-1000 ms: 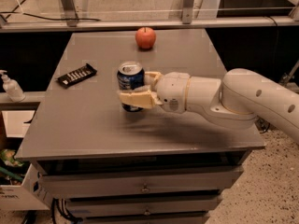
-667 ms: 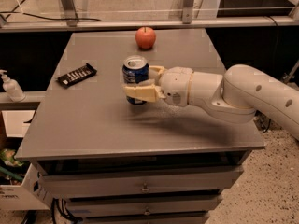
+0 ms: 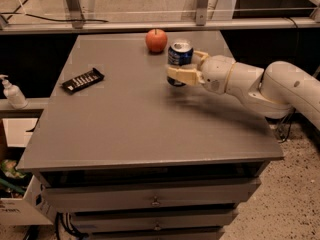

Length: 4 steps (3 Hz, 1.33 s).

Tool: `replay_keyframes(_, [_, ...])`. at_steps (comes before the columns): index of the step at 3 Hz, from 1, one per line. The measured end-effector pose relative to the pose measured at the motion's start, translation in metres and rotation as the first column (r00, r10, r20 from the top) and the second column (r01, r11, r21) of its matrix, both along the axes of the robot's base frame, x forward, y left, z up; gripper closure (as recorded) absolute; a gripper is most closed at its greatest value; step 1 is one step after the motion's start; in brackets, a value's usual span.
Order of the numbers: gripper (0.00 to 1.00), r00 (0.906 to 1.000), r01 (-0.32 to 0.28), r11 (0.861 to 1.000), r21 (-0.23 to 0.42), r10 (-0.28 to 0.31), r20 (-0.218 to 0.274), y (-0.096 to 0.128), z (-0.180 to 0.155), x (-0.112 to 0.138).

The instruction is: Move pepsi can near apple

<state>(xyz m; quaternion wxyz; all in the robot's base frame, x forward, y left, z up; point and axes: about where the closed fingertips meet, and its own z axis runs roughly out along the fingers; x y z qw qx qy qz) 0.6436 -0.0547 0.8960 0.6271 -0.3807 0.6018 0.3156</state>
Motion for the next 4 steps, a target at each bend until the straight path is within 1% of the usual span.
replay_keyframes(1, [1.00, 0.9968, 0.070, 0.997, -0.021, -0.069, 0.039, -0.032, 0.010, 0.038])
replay_keyframes(2, [1.00, 0.9943, 0.098, 0.992, -0.077, -0.094, 0.050, -0.045, 0.018, 0.073])
replay_keyframes(3, [1.00, 0.9954, 0.095, 0.988, -0.125, -0.095, 0.013, -0.044, 0.014, 0.106])
replay_keyframes(4, [1.00, 0.9943, 0.092, 0.986, -0.138, -0.098, -0.041, -0.038, 0.003, 0.135])
